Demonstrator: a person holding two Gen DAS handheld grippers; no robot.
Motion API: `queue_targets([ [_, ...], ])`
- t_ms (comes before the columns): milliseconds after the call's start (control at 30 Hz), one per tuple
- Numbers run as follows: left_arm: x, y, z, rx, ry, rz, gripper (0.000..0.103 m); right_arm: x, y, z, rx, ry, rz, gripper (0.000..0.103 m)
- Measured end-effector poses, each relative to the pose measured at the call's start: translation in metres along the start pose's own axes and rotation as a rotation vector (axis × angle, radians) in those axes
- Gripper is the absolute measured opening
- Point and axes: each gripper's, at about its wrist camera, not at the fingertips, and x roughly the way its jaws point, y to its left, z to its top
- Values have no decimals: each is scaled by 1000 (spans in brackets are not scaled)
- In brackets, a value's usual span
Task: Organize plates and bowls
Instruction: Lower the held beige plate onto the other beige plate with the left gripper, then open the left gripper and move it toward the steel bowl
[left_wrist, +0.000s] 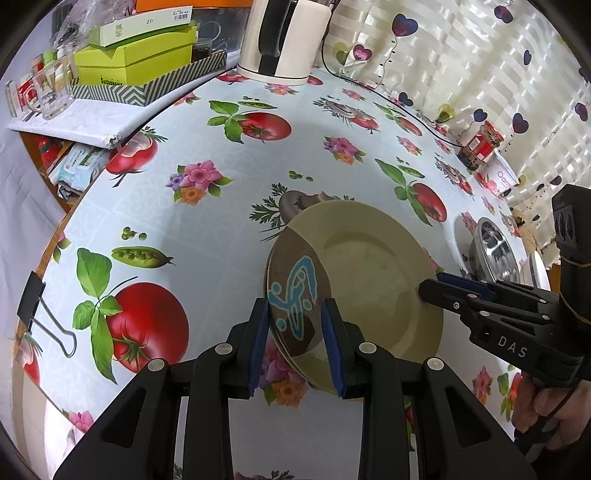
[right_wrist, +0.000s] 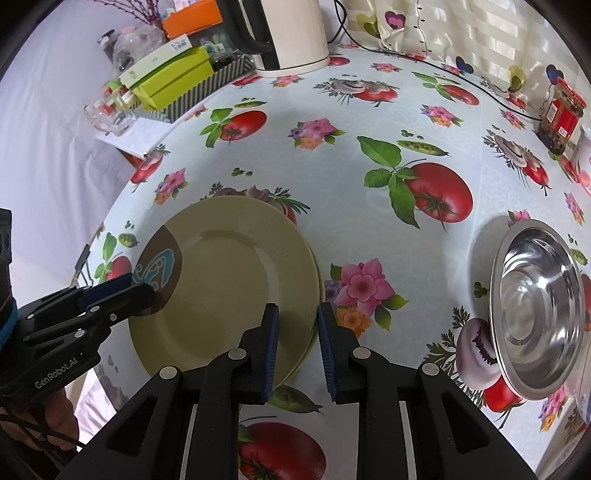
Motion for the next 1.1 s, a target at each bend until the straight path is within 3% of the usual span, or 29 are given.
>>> queue_targets([
  [400,-7,1,0,-1,-30,26,29,-1,1,-2,-1,-2,8,22],
  [1100,-41,-33,-9,94,-101,-6,29,-62,16,-35,-18,-153,16,23],
])
